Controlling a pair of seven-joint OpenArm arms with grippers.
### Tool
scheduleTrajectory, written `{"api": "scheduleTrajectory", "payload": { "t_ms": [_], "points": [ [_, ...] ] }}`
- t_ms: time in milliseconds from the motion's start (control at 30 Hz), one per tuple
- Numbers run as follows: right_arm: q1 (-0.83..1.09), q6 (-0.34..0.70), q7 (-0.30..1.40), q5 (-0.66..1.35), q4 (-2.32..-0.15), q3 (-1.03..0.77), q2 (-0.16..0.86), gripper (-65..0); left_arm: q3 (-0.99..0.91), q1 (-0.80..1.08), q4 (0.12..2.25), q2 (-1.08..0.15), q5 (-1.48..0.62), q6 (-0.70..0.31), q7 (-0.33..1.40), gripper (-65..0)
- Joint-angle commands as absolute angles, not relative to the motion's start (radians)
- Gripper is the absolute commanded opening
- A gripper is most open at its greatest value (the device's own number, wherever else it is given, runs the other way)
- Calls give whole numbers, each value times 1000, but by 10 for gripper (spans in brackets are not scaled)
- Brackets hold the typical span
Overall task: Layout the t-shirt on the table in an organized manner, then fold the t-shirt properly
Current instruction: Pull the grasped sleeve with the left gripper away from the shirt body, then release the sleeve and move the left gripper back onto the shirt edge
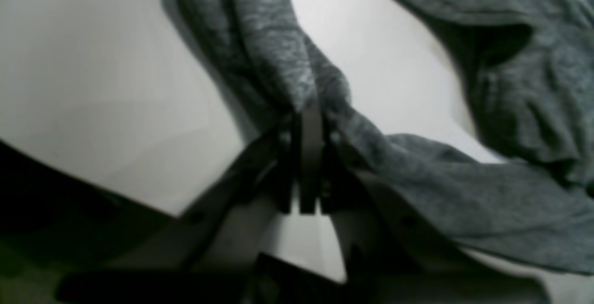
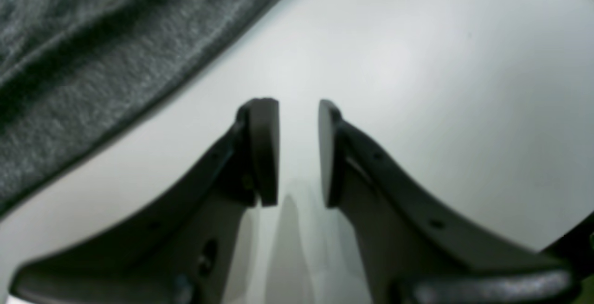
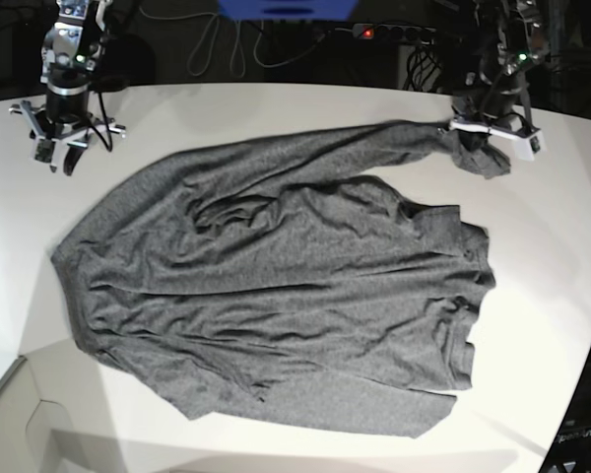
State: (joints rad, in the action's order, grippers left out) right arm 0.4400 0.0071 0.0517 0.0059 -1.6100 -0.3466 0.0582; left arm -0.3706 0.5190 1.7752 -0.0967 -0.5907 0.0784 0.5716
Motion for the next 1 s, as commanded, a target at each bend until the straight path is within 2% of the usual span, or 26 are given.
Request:
{"api": "scheduleTrajectory", "payload": {
  "t_ms": [0, 133, 200, 333, 367, 533, 700, 967],
  "points": [
    [443, 7, 24, 7, -1627, -352, 68, -494, -377, 533, 1805, -104, -593, 73, 555, -645],
    [443, 7, 24, 7, -1627, -352, 68, -494, -377, 533, 1822, -104, -593, 81, 555, -626],
    [444, 7, 24, 7, -1627, -352, 67, -494, -381, 533, 1824, -104, -593, 81, 555, -565],
    [444, 7, 24, 7, -1627, -352, 67, -494, -446, 535, 1828, -73, -593, 77, 555, -385],
    [444, 7, 24, 7, -1627, -352, 67, -494, -470, 536, 1836, -64, -593, 76, 556, -367],
    [438, 7, 24, 7, -1627, -352, 70, -494, -585, 542, 1902, -16, -631, 71, 598, -357],
    [437, 7, 24, 7, -1627, -352, 67, -494, -582, 407, 1899, -48, -699, 74, 602, -361],
    [435, 7, 24, 7, -1627, -352, 70, -494, -479, 142, 1639, -56, -567, 77, 702, -362]
  ]
}}
